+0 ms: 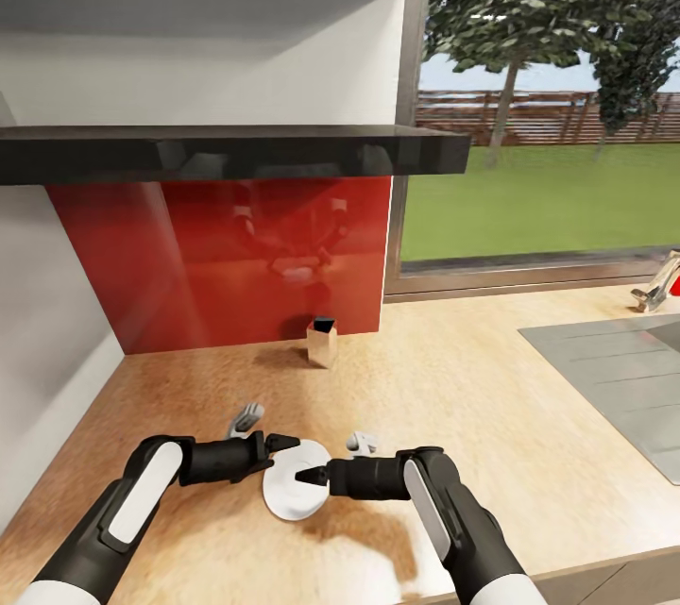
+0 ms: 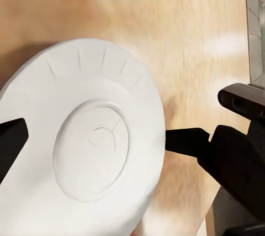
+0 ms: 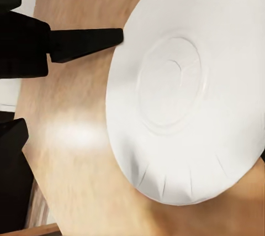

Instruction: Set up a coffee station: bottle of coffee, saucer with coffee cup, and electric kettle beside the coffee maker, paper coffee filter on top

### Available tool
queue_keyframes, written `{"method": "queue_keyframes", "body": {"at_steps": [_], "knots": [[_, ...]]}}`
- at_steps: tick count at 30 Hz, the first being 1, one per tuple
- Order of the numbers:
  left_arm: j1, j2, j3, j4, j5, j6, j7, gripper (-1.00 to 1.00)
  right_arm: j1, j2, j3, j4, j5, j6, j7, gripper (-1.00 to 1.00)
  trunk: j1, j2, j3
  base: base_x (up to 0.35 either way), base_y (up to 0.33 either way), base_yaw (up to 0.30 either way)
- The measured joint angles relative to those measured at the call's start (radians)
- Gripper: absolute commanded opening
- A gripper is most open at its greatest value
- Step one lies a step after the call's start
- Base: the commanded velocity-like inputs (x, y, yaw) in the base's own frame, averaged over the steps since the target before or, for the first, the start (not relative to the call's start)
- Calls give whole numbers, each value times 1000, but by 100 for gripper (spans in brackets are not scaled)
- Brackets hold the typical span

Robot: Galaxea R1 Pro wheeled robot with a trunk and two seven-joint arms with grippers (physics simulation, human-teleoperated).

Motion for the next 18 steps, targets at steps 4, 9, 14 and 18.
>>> {"method": "queue_keyframes", "body": {"at_steps": [4, 9, 14, 18], "knots": [[0, -3, 0, -1, 0, 0, 0, 100, 0, 0, 0, 0, -3, 0, 0, 100, 0, 0, 0, 0, 0, 0], [0, -2, 0, -1, 0, 0, 0, 100, 0, 0, 0, 0, -3, 0, 0, 100, 0, 0, 0, 0, 0, 0], [0, -1, 0, 0, 1, 0, 0, 100, 0, 0, 0, 0, -3, 0, 0, 100, 0, 0, 0, 0, 0, 0], [0, -1, 1, 0, 1, 0, 0, 100, 0, 0, 0, 0, -3, 0, -1, -100, 0, 0, 0, 0, 0, 0]]}}
